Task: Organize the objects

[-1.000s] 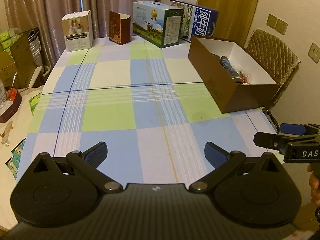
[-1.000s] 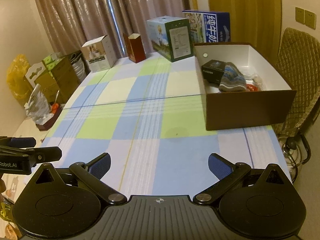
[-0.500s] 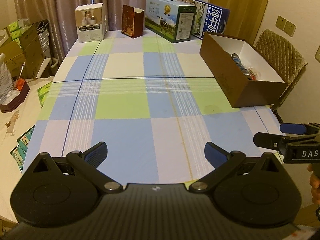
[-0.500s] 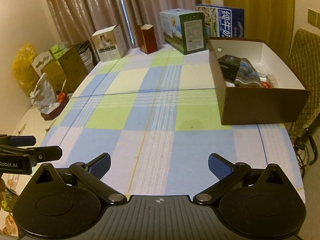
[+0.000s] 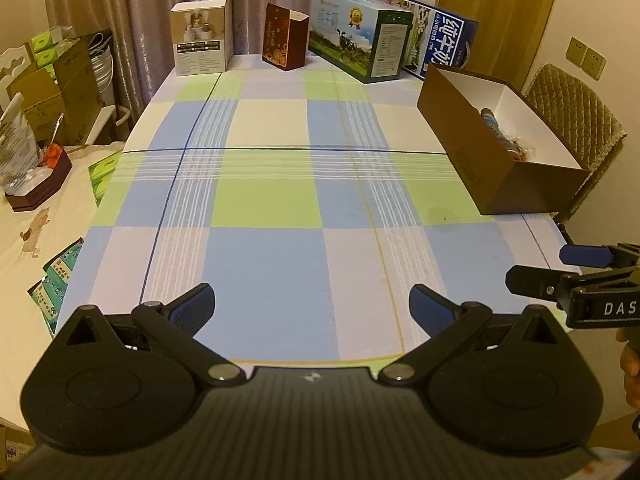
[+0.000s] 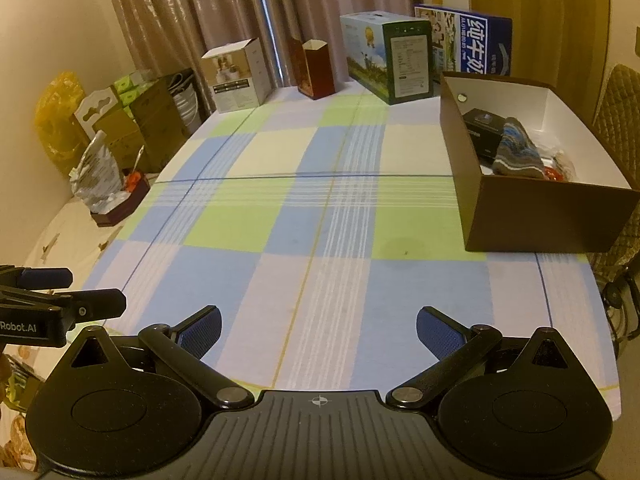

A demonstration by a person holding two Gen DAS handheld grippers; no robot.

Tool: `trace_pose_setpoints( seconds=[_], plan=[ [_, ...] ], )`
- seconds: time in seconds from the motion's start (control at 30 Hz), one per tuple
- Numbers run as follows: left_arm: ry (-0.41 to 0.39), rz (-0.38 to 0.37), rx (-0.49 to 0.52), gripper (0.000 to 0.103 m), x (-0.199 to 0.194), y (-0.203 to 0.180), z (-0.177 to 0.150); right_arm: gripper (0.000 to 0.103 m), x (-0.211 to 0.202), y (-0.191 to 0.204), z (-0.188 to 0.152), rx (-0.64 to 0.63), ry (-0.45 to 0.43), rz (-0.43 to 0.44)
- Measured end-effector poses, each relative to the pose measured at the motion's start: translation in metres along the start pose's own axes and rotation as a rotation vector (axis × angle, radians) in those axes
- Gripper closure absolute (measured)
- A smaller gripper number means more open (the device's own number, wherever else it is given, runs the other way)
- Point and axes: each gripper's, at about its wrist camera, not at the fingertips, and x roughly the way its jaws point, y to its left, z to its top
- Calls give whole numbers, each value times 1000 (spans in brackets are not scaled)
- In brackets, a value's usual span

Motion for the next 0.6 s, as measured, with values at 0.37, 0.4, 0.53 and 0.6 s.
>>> trace_pose_setpoints(
  seconds=[0.37, 0.4, 0.53, 0.6],
  plan=[
    [3, 5, -1, 1, 1, 1, 0, 2, 0, 1, 0, -2, 0, -2],
    [4, 4, -1, 1, 1, 1, 0, 2, 0, 1, 0, -1, 0, -1],
    [6, 4, 3, 1, 2, -1, 1, 2, 0, 1, 0, -1, 0, -2],
    [8, 5, 2, 1, 3, -2, 1, 2, -1, 0, -1, 0, 1, -1]
  ],
)
